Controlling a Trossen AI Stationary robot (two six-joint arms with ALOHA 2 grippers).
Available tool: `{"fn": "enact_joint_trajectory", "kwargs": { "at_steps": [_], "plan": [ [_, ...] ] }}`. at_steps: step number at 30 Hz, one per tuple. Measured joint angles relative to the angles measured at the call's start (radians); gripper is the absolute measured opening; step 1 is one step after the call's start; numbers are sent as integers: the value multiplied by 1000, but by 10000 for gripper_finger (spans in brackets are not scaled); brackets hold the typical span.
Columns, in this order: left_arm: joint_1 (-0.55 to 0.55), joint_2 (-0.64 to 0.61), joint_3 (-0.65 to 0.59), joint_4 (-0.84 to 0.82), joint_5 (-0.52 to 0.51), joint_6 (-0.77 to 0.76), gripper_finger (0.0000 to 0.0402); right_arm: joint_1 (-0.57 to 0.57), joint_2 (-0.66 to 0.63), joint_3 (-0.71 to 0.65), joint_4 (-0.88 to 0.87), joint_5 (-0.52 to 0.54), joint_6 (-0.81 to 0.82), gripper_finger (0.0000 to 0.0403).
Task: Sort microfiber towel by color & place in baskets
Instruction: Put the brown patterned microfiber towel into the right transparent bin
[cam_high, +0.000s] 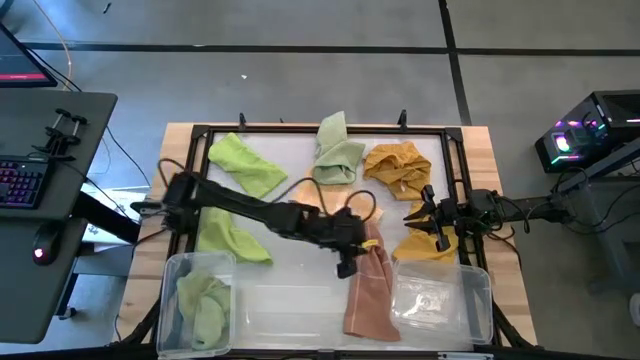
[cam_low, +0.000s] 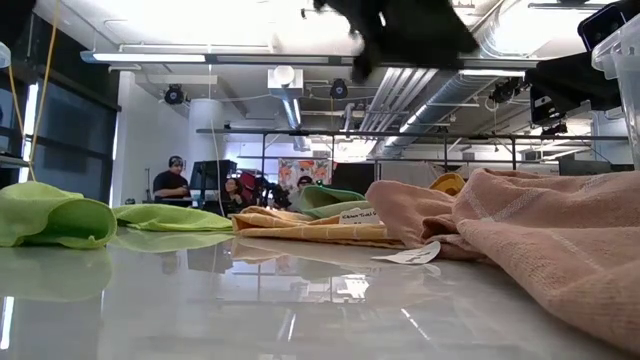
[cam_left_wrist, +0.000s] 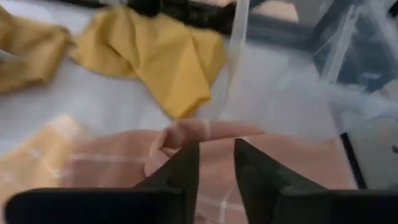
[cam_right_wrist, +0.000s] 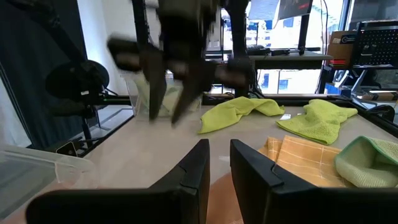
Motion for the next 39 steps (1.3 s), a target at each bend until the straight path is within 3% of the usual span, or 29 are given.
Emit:
{"fn": "enact_joint_trajectory", "kwargs": {
  "at_steps": [9, 21, 26, 35, 39],
  "plan": [
    [-8, 122, -1, -11, -38, 26, 178, 0, 0, 0, 0, 0, 0, 59],
    [-49, 51, -1, -109, -54, -286, 184, 0, 1, 0, -1, 29, -29, 59],
    [-98, -52, 0, -242, -205, -254, 184, -1, 2, 0, 8, 176, -119, 59],
    [-155, -223, 1, -502, -424, -249, 184, -1, 9, 0, 108, 217, -123, 59],
    [-177, -279, 1, -597, -487, -303, 184, 0, 10, 0, 382, 195, 153, 59]
  ]
}}
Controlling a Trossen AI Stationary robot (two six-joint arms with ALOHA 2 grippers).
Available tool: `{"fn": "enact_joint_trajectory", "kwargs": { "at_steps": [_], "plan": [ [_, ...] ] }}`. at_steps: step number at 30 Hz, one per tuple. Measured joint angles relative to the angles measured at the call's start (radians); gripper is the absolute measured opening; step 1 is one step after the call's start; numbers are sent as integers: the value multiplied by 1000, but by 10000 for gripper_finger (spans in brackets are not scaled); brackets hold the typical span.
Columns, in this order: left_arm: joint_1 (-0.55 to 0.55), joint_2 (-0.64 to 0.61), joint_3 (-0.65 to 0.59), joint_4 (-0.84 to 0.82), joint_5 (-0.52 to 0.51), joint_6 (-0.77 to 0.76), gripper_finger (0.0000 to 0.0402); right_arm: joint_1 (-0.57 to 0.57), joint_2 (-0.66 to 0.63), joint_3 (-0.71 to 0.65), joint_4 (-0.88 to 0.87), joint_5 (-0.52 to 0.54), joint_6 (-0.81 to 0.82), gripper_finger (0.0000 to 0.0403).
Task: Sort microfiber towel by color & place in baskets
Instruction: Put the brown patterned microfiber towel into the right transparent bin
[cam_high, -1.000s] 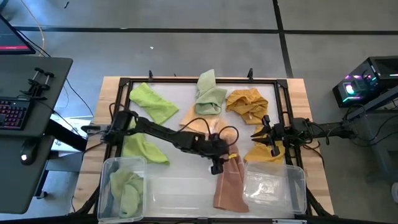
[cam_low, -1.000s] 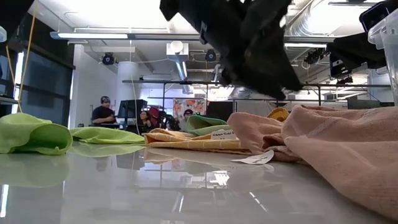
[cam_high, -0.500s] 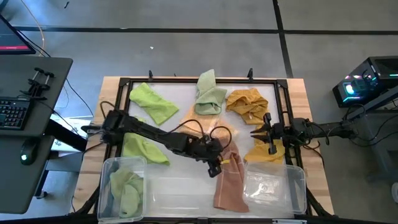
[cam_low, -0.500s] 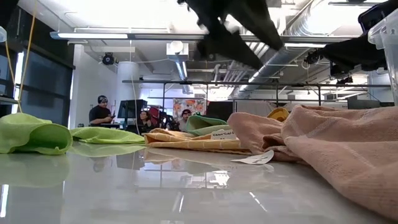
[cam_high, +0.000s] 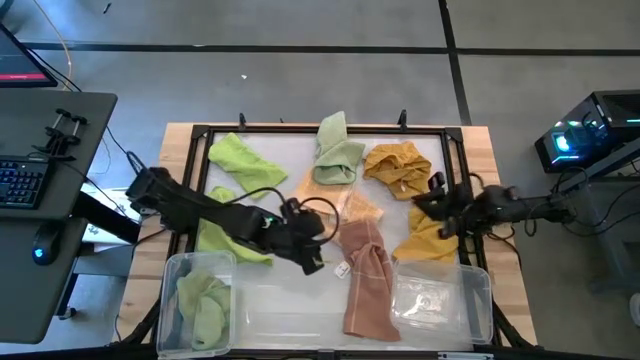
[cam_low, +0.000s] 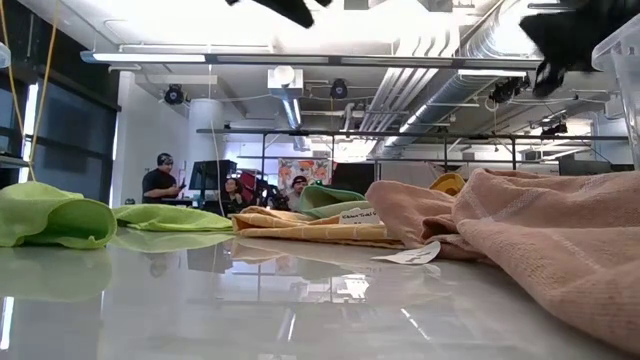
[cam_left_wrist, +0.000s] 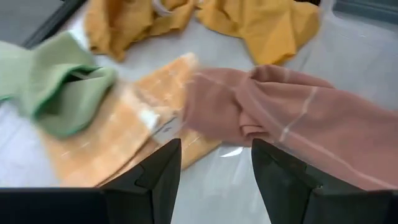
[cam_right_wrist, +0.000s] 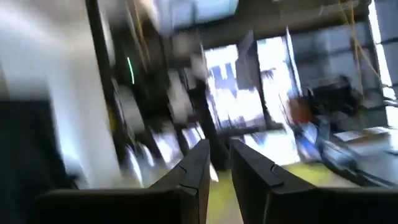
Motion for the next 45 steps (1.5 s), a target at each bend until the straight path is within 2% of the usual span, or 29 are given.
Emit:
{"fn": "enact_joint_trajectory", "kwargs": {
  "at_steps": [3, 5, 7, 9, 12, 15, 19, 24, 32, 35, 38, 41, 45],
  "plan": [
    [-14, -24, 0, -74, -27, -16, 184, 0, 14, 2, 146, 172, 242, 59],
    [-20, -34, 0, -123, -41, -27, 184, 0, 30, 23, 118, 278, 390, 59],
    [-26, -39, 0, -184, -53, -42, 184, -2, 59, 40, 100, 325, 531, 59],
    [-28, -38, 0, -240, -64, -65, 184, -2, 103, 51, 96, 280, 585, 59],
    [-33, -35, -4, -311, -93, -106, 184, -2, 188, 88, 94, 130, 607, 59],
    [-34, -34, -17, -343, -122, -116, 184, -2, 299, 154, 94, 39, 647, 59],
    [-34, -34, -19, -361, -157, -116, 184, -2, 478, 287, 82, -20, 618, 59],
    [-36, -34, -19, -363, -180, -112, 184, -1, 702, 488, -98, -62, 522, 59],
    [-79, -38, -19, -389, -179, -140, 184, -2, 940, 704, -197, -126, 581, 59],
    [-105, -43, -19, -421, -178, -177, 184, -9, 1007, 783, -324, -141, 569, 62],
    [-133, -44, -19, -454, -178, -213, 184, -9, 1089, 884, -562, -141, 543, 77],
    [-157, -44, -18, -480, -177, -233, 184, -8, 1191, 998, -782, -164, 488, 112],
    [-183, -45, -18, -520, -177, -256, 184, -6, 1346, 1123, -1016, -209, 440, 177]
  ]
}}
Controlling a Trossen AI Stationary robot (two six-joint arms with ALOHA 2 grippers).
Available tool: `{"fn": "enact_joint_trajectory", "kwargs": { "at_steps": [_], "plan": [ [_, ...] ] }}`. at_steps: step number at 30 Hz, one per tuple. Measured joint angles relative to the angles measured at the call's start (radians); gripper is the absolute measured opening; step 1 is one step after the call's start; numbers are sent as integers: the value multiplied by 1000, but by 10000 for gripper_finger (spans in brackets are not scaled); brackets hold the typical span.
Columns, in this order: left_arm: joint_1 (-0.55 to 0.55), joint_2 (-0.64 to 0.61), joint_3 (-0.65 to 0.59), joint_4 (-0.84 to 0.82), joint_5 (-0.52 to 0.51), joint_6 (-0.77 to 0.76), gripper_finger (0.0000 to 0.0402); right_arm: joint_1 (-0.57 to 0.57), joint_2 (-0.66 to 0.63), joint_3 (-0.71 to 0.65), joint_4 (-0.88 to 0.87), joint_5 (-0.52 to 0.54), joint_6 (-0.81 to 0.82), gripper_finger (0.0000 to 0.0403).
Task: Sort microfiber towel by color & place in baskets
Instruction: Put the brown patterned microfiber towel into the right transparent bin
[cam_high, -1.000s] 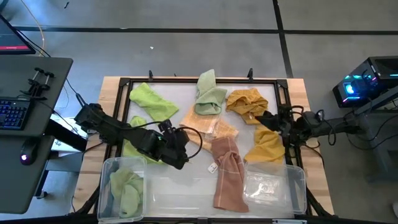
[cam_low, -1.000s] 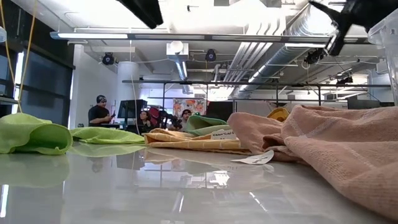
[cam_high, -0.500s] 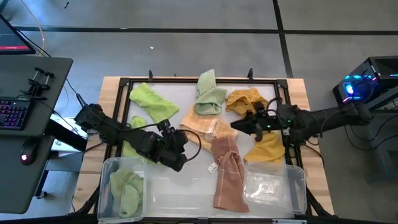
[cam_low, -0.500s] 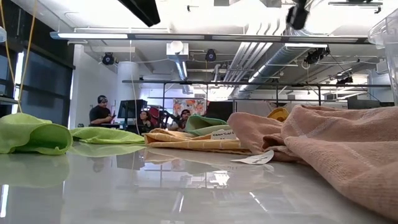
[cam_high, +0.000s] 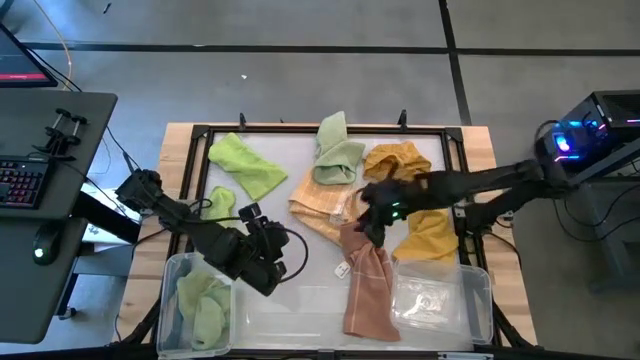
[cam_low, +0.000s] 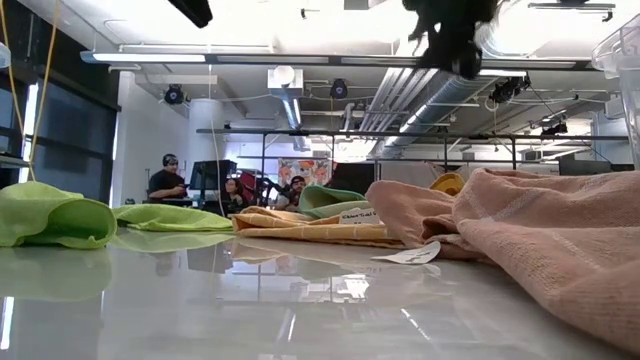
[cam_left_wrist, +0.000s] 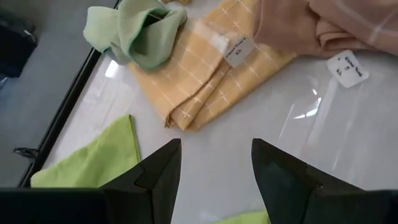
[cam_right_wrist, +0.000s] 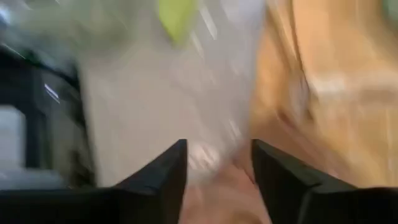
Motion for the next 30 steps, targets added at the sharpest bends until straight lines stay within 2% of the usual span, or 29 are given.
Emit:
{"fn": "enact_joint_trajectory", "kwargs": {
  "at_steps": [3, 6, 10, 18, 23, 30],
  "plan": [
    [-19, -9, 0, -47, 1, -35, 184, 0, 111, 47, -100, -22, -3, 222],
    [-40, -35, 0, -95, -2, -61, 184, 0, 209, 55, -168, -31, 17, 244],
    [-64, -75, 0, -149, -35, -76, 184, 1, 330, 51, -232, -47, 75, 247],
    [-90, -141, 0, -218, -153, -89, 184, 34, 520, 54, -234, -142, 73, 242],
    [-90, -164, 0, -223, -185, -24, 184, 58, 579, 57, -216, -168, 80, 191],
    [-89, -194, 0, -223, -205, 92, 184, 66, 546, 65, -204, -154, 140, 49]
  ]
}}
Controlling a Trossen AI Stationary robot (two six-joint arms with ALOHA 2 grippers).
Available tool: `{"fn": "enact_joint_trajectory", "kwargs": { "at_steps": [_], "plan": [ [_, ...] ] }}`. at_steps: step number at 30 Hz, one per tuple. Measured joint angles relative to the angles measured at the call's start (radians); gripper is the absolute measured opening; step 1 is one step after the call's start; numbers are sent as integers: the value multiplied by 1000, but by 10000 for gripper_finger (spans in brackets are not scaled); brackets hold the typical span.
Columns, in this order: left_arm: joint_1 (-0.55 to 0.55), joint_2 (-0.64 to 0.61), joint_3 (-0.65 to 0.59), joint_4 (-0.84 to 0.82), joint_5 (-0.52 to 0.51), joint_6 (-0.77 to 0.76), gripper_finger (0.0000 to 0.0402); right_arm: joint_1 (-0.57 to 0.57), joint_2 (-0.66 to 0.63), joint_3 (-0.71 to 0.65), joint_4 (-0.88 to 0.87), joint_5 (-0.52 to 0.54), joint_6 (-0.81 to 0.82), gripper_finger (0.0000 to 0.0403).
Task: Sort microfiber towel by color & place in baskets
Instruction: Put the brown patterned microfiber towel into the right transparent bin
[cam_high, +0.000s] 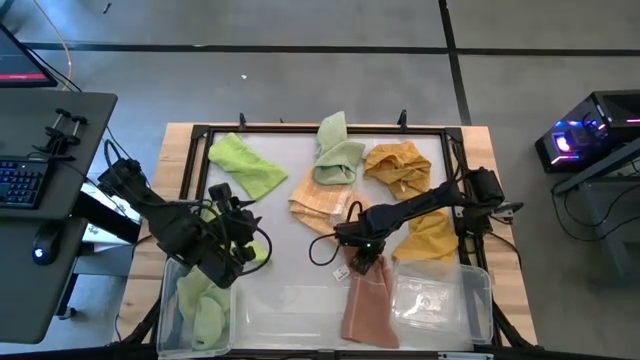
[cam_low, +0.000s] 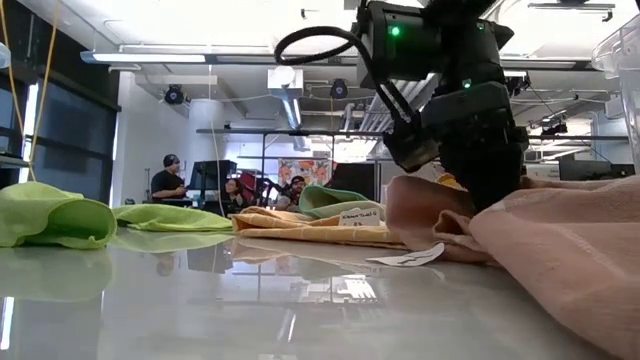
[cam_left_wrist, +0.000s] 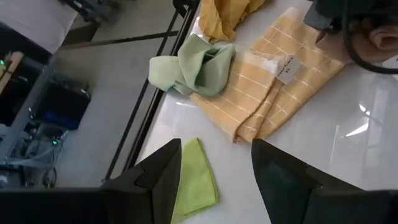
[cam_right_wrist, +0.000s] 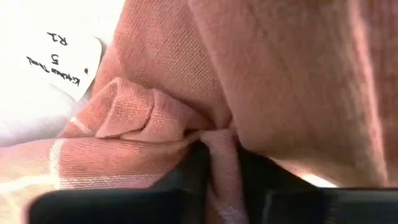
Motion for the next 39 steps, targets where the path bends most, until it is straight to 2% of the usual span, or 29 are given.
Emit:
{"fn": "enact_joint_trajectory", "kwargs": {
  "at_steps": [2, 11, 16, 21, 27, 32, 35, 39],
  "plan": [
    [0, -10, 0, 0, -2, 22, 184, 1, -27, 10, -1, 14, 15, 32],
    [0, -65, 0, 0, -5, 50, 184, 13, -232, 157, -79, 73, 133, 48],
    [0, -82, 0, 1, -5, 41, 184, 26, -348, 303, -114, 82, 130, 34],
    [-1, -80, 0, 2, -2, 41, 184, 60, -422, 508, -185, 182, 91, 37],
    [-1, -80, 0, 2, -4, 41, 184, 148, -433, 833, -408, 324, 64, 34],
    [0, -81, 0, 2, -7, 38, 184, 265, -435, 1054, -637, 466, 143, 34],
    [0, -80, 0, 2, -15, 22, 184, 340, -435, 1129, -767, 516, 252, 35],
    [1, -80, 0, 1, -39, 6, 184, 426, -453, 1131, -743, 516, 272, 35]
  ]
}}
